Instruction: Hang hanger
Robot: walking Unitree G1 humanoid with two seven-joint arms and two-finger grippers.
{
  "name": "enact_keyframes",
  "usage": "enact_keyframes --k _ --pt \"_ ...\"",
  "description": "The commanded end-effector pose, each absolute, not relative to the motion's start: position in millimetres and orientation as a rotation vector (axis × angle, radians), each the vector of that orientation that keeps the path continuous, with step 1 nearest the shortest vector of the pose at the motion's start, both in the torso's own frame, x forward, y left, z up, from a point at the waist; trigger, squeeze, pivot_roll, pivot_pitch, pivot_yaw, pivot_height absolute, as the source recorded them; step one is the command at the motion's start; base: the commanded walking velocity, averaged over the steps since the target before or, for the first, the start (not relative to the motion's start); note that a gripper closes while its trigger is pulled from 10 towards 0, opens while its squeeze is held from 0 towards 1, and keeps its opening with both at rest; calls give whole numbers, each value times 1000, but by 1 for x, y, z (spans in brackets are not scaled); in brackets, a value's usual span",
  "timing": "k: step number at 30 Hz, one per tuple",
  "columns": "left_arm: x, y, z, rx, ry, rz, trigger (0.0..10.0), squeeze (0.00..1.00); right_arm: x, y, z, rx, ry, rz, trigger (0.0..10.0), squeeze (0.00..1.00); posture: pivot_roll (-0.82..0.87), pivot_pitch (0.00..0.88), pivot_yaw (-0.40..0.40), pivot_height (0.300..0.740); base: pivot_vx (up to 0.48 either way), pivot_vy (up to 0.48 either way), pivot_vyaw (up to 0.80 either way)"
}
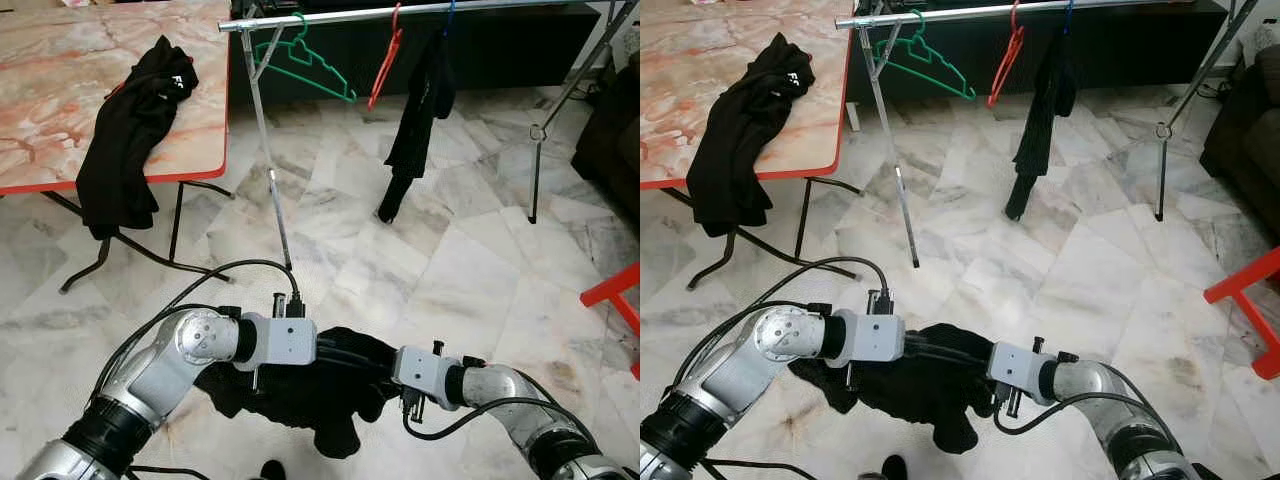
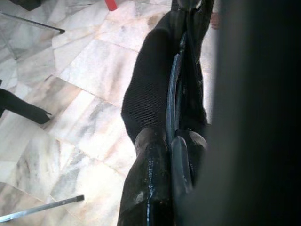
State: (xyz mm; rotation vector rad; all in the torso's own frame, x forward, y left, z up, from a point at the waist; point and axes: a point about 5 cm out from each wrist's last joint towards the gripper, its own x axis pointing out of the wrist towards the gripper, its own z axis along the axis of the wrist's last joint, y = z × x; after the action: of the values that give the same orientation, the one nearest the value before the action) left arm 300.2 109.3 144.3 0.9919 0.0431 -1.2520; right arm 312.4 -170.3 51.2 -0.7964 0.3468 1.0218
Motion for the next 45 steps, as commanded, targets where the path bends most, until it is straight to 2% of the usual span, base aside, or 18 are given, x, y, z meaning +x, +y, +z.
enact_keyframes --k 1,19,20,22,23,27,28,29,30,37,43,45 --pt "297 112 138 998 76 -1268 0 0 315 -160 60 -813 264 1059 0 0 79 222 9 740 0 0 0" --pt "294 121 130 923 159 -1299 0 0 317 -153 61 -806 256 1058 0 0 85 208 13 740 0 0 0" --pt "295 126 127 926 191 -1294 0 0 318 -152 62 -804 243 1054 9373 0 86 208 13 740 0 0 0" --pt "295 127 126 932 202 -1293 0 0 318 -151 62 -804 239 1051 9373 0 86 208 13 740 0 0 0" --pt "295 132 123 943 232 -1281 0 0 318 -150 63 -790 241 1063 10000 0 82 211 14 740 0 0 0" --pt "295 140 114 985 281 -1252 0 0 312 -148 60 -732 298 1167 10000 0 82 210 13 740 0 0 0" --pt "296 141 113 994 280 -1244 0 0 311 -148 59 -724 307 1182 10000 584 82 210 13 740 0 0 0" --pt "297 142 112 1006 281 -1230 0 0 310 -147 59 -717 311 1201 10000 584 82 210 13 740 0 0 0" --pt "298 144 109 1034 289 -1207 0 0 308 -145 58 -699 321 1237 10000 1000 78 211 12 740 0 0 0" --pt "297 145 103 982 326 -1183 0 0 307 -143 61 -687 330 1281 10000 1000 80 211 11 740 0 0 0" --pt "296 156 88 978 413 -1135 0 0 325 -144 82 -647 199 1118 10000 1000 72 216 13 740 0 0 0" --pt "299 155 87 861 429 -1061 0 0 335 -151 91 -651 149 957 10000 1000 69 217 10 740 0 0 0"
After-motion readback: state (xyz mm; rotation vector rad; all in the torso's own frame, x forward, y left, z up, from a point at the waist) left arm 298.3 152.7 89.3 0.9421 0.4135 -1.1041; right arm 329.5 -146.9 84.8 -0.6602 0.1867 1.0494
